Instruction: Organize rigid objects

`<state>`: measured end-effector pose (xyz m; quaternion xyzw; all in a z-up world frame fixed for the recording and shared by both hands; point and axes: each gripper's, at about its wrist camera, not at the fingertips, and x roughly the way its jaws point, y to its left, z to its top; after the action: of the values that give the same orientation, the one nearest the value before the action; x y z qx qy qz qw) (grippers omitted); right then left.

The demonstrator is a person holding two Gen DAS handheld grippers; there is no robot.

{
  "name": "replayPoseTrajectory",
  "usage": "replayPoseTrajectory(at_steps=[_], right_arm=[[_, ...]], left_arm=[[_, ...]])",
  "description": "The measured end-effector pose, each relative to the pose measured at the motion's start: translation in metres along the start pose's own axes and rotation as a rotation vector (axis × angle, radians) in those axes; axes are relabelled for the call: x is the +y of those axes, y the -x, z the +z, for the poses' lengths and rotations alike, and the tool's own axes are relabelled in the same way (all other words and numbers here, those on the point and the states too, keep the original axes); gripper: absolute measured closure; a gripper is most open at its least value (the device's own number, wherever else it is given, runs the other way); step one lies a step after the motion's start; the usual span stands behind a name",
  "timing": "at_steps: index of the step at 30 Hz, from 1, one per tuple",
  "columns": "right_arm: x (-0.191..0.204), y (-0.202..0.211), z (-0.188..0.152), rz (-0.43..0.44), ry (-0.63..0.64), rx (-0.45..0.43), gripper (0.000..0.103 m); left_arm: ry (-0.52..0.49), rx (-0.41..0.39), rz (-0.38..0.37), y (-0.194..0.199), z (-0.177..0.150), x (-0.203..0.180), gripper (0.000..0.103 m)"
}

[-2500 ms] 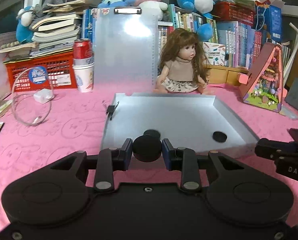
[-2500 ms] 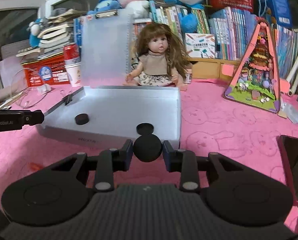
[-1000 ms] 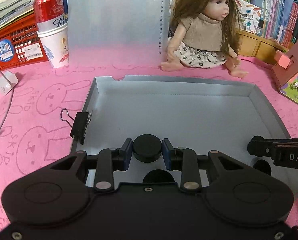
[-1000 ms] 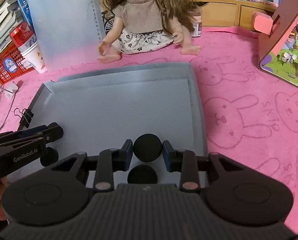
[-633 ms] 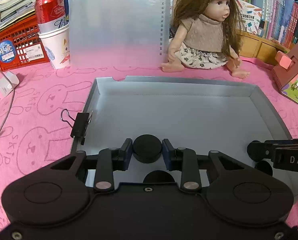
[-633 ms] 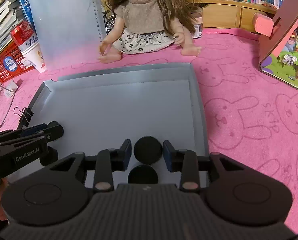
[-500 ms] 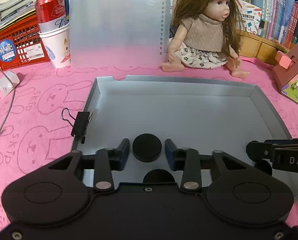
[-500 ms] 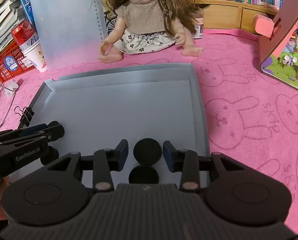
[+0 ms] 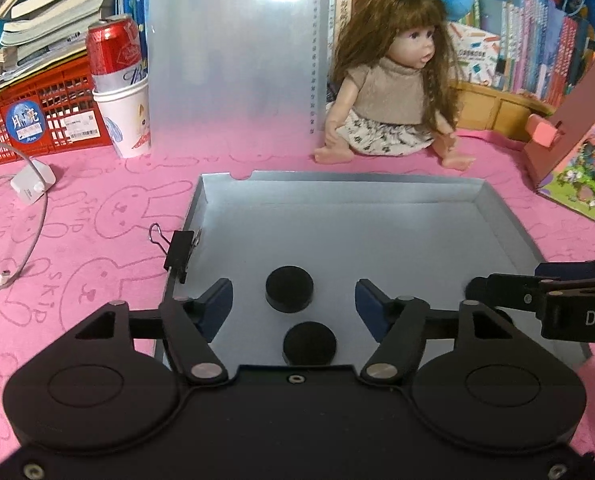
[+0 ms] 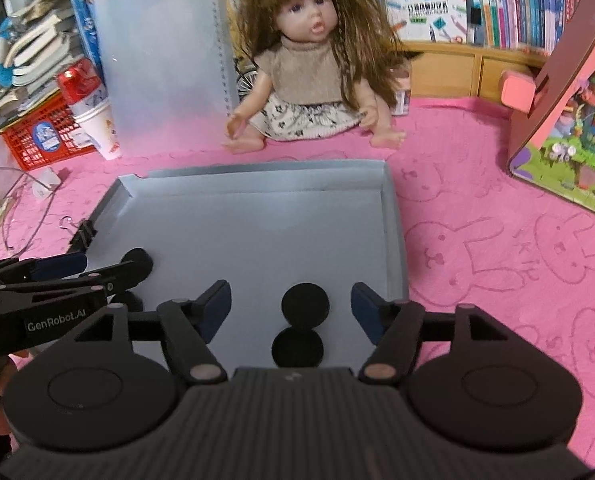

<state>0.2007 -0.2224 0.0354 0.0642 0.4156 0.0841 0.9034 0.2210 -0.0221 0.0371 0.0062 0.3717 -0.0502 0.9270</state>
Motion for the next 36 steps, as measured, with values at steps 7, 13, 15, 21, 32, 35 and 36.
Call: replayPoseTrajectory(at_steps=[7,13,15,21,32,35,36], right_arm=[[0.004,0.03,-0.017,0.034,0.03,-0.073,0.017],[0.005,0.053,-0.035,0.047,0.054,-0.145,0.015],[0.005,0.061,-0.042,0.044,0.066,-0.177,0.015],[0.005,0.081,-0.068,0.028,0.101,-0.263,0.014],[0.004,0.095,-0.115,0.006,0.124,-0.358,0.014],[0.002,0.097,-0.129,-0.001,0.124,-0.382,0.014],[0.001,0.098,-0.134,-0.004,0.122,-0.39,0.014]], left_arm=[[-0.028,-0.058,-0.02,0.028,-0.016,-0.007,0.032],[-0.034,-0.11,-0.042,0.055,-0.031,-0.01,0.031],[-0.036,-0.13,-0.052,0.064,-0.038,-0.009,0.03],[-0.063,-0.163,-0.059,0.083,-0.062,-0.011,0.027],[-0.048,-0.188,-0.049,0.1,-0.102,-0.012,0.027],[-0.034,-0.204,-0.036,0.106,-0.115,-0.01,0.027],[-0.03,-0.205,-0.033,0.108,-0.119,-0.008,0.027]])
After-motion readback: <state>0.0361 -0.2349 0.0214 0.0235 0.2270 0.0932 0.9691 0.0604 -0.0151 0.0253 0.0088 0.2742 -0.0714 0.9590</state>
